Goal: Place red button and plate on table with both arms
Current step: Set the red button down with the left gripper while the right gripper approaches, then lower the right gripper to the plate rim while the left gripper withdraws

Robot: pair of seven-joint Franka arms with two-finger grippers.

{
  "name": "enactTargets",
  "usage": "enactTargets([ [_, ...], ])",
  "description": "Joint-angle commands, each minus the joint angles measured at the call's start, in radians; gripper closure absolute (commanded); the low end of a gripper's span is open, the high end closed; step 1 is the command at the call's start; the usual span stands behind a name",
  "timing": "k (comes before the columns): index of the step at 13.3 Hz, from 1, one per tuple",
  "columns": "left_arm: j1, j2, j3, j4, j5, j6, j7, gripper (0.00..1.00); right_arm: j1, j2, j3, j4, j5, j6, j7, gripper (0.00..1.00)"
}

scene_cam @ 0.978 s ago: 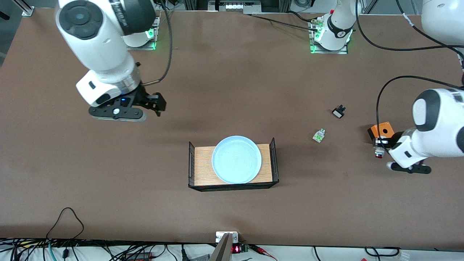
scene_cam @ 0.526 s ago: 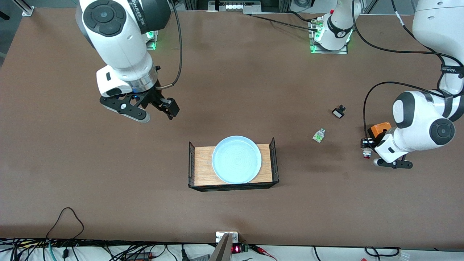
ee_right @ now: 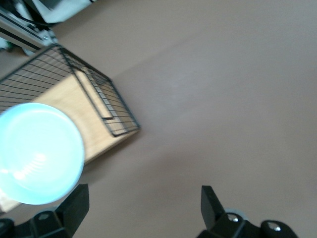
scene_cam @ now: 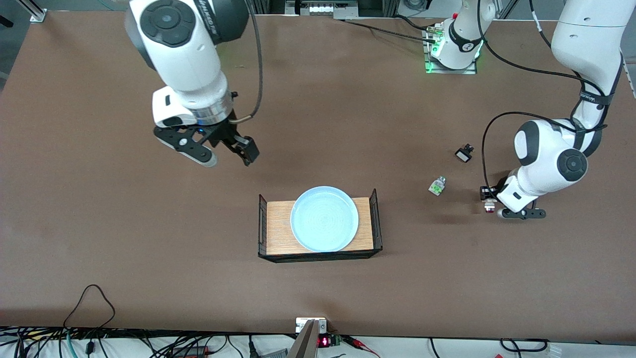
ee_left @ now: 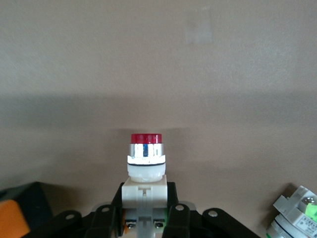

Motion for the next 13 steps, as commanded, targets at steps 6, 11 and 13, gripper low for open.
enactTargets([
  [6,0.008,-0.028,-0.026,-0.088,-0.012,0.082,-0.009,0.00,0.082,0.161,-0.012,0.048,-0.054,0.134,0.156,0.00],
  [11,0.006,-0.125,-0.029,-0.033,-0.001,-0.114,0.067,0.00,0.100,0.318,-0.017,0.197,-0.075,0.134,0.213,0.00],
  [13,0.006,-0.139,-0.029,0.068,0.003,-0.267,0.071,0.00,0.108,0.370,-0.017,0.244,-0.103,0.135,0.243,0.00],
])
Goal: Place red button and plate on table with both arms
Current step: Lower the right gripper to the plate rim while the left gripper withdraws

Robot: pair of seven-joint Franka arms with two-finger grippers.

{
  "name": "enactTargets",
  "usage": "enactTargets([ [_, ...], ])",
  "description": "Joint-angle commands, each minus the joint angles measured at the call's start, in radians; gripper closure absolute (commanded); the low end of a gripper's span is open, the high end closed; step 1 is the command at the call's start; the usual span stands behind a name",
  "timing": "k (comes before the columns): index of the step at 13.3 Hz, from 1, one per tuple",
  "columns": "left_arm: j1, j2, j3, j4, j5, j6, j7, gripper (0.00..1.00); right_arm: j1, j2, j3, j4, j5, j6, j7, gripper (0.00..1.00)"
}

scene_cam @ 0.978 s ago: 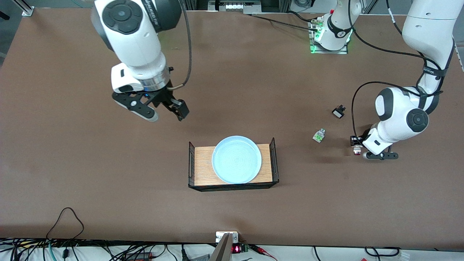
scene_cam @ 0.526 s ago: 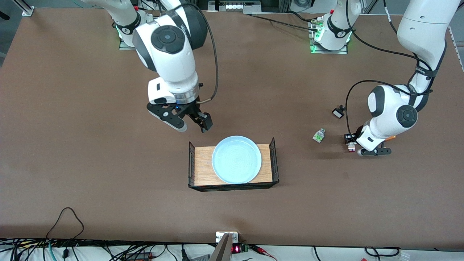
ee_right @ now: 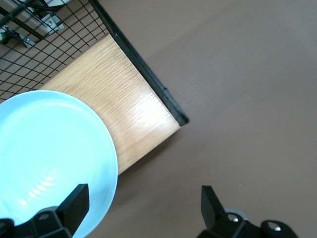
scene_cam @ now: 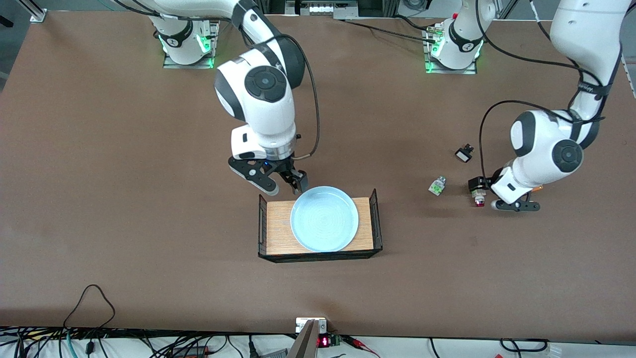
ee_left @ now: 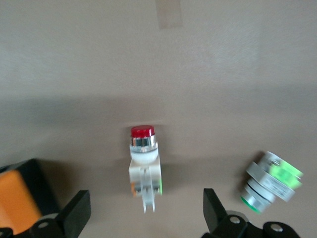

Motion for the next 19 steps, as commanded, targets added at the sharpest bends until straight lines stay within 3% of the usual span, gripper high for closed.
enactTargets([
  [1,0.006,-0.038,-0.006,0.147,0.003,-0.227,0.052,0.00,0.022,0.097,-0.012,0.111,-0.043,0.003,0.047,0.00],
  [5,0.006,-0.037,-0.006,0.373,0.002,-0.510,0.070,0.00,0.022,0.140,-0.023,0.117,-0.049,0.075,0.060,0.00],
  [8,-0.009,-0.037,-0.006,0.543,-0.012,-0.647,0.066,0.00,0.022,0.157,-0.026,0.119,-0.051,0.094,0.063,0.00],
  [10,-0.008,-0.040,-0.006,0.645,-0.015,-0.720,0.069,0.00,0.023,0.168,-0.028,0.119,-0.051,0.097,0.063,0.07],
  [12,-0.029,-0.067,-0.004,0.680,-0.009,-0.737,0.061,0.00,0.028,0.168,-0.034,0.119,-0.052,0.095,0.061,0.11],
  [14,-0.106,-0.092,0.074,0.677,-0.003,-0.737,0.062,0.00,0.035,0.169,-0.044,0.119,-0.056,0.098,0.063,0.12],
  [17,-0.094,-0.109,0.079,0.665,-0.014,-0.748,0.058,0.00,0.040,0.177,-0.048,0.134,-0.057,0.091,0.063,0.18],
  [19,-0.101,-0.109,0.077,0.662,-0.014,-0.757,0.017,0.00,0.043,0.179,-0.046,0.137,-0.057,0.087,0.067,0.27],
])
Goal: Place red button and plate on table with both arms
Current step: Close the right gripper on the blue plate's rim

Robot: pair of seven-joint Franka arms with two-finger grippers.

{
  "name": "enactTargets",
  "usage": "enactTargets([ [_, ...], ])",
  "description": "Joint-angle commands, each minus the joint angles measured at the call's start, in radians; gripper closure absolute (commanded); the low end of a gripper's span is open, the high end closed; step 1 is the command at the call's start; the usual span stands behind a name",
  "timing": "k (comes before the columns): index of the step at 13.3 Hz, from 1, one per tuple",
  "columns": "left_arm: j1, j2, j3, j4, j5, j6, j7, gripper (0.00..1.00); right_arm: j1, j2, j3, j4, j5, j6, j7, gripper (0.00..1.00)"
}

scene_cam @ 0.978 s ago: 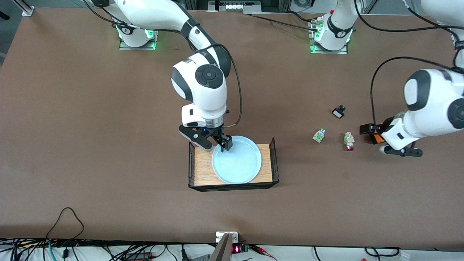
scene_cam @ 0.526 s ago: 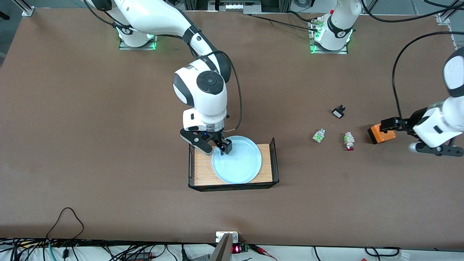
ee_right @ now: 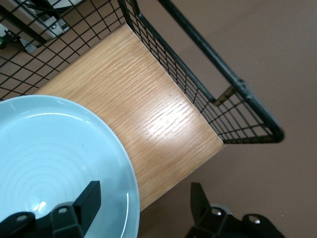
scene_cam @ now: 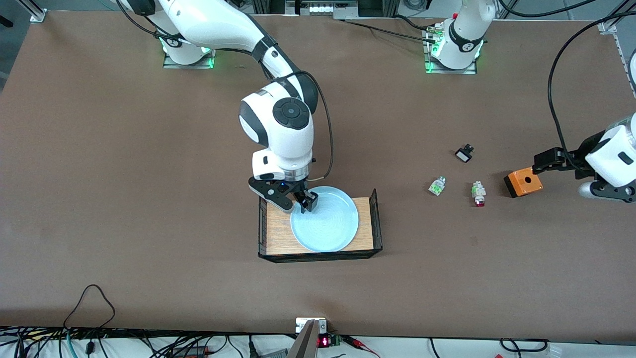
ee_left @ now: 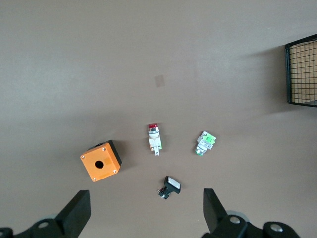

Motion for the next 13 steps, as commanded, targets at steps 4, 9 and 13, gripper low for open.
enactTargets([
  [4,-0.016,-0.023,-0.003,-0.035,-0.013,-0.016,-0.072,0.00,0.017,0.030,-0.011,0.044,-0.024,-0.014,0.028,0.45],
  [9,-0.012,-0.031,-0.006,-0.061,-0.013,0.016,-0.060,0.00,0.024,0.030,-0.009,0.042,-0.039,-0.017,0.029,0.74],
  [13,-0.013,-0.043,-0.008,-0.056,-0.015,0.014,-0.060,0.00,0.024,0.029,-0.009,0.042,-0.039,-0.031,0.028,0.94],
])
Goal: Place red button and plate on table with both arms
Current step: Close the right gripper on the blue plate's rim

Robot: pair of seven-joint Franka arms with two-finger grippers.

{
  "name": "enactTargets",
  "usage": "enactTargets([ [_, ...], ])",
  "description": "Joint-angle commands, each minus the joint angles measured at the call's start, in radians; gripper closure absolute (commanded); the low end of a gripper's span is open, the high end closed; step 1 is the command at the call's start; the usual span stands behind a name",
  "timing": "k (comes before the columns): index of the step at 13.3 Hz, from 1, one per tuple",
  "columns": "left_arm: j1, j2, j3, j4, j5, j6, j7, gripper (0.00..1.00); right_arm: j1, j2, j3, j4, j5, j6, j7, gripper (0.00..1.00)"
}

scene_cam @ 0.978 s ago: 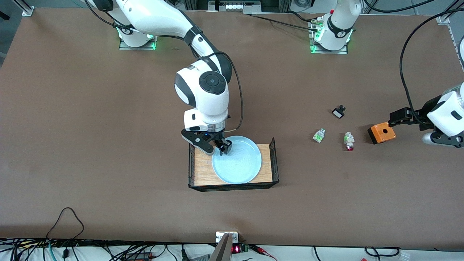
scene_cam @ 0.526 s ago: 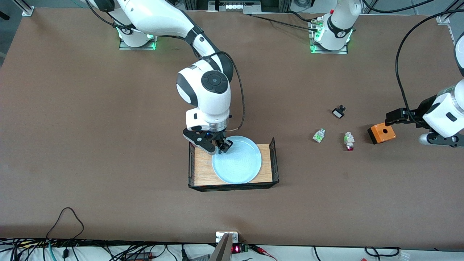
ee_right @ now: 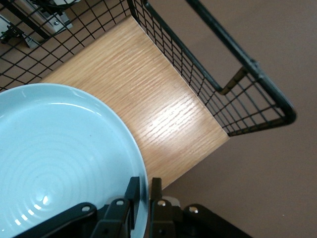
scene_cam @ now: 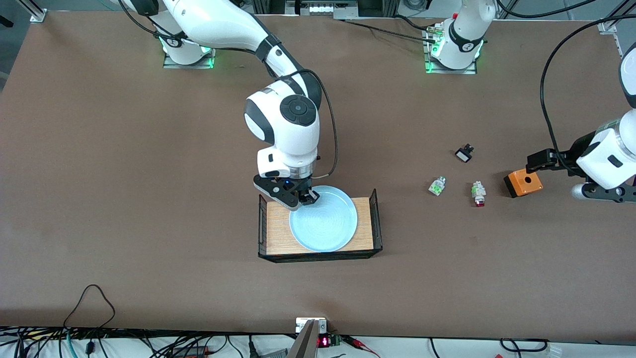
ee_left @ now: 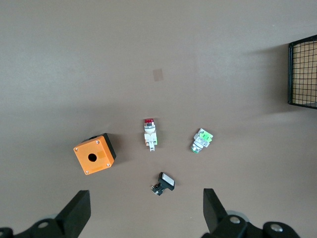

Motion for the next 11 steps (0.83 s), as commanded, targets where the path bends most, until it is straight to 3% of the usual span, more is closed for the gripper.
enactTargets([
  [1,0.001,-0.036,-0.003,-0.031,-0.015,0.012,-0.008,0.00,0.009,0.019,-0.008,0.039,-0.019,-0.032,0.022,0.98],
  [9,0.010,-0.072,0.000,-0.010,-0.022,-0.002,-0.016,0.00,0.009,-0.031,-0.003,0.046,-0.013,-0.142,0.011,1.00],
  [11,0.009,-0.088,-0.003,-0.013,-0.021,-0.046,-0.066,0.00,0.007,-0.038,0.000,0.097,-0.008,-0.196,0.006,1.00],
])
